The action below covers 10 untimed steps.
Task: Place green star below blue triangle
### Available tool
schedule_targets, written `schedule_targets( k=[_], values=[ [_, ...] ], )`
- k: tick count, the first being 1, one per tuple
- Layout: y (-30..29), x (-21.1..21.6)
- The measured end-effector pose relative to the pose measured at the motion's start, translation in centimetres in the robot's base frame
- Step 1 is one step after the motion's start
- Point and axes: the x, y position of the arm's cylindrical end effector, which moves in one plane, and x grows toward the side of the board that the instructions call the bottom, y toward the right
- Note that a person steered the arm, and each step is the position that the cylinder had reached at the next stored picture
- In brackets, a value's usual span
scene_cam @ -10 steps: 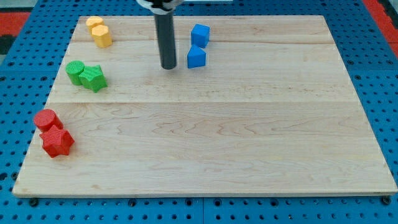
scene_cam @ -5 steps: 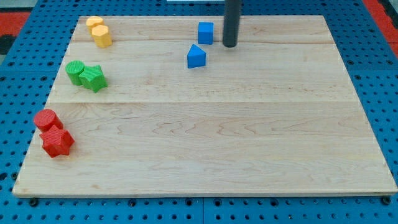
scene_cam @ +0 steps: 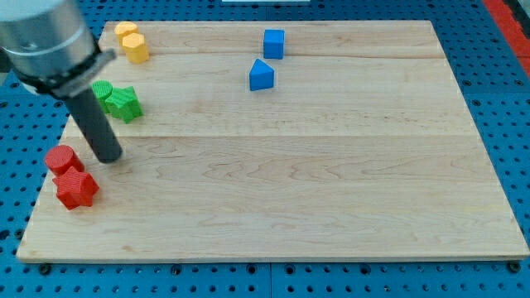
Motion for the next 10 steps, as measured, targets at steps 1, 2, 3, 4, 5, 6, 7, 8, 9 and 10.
schedule_targets(
  k=[1, 2, 3, 4, 5, 6, 7, 8, 9, 10],
  values=[
    [-1.6, -4.2],
    [-1.0, -8.3],
    [4.8, -9.0],
    [9.8, -9.9],
    [3.0, -9.6],
    [4.9, -12.9],
    [11.2, -13.7],
    [16.6, -12.1],
    [18.5, -11.8],
    [16.5, -10.2]
  ],
)
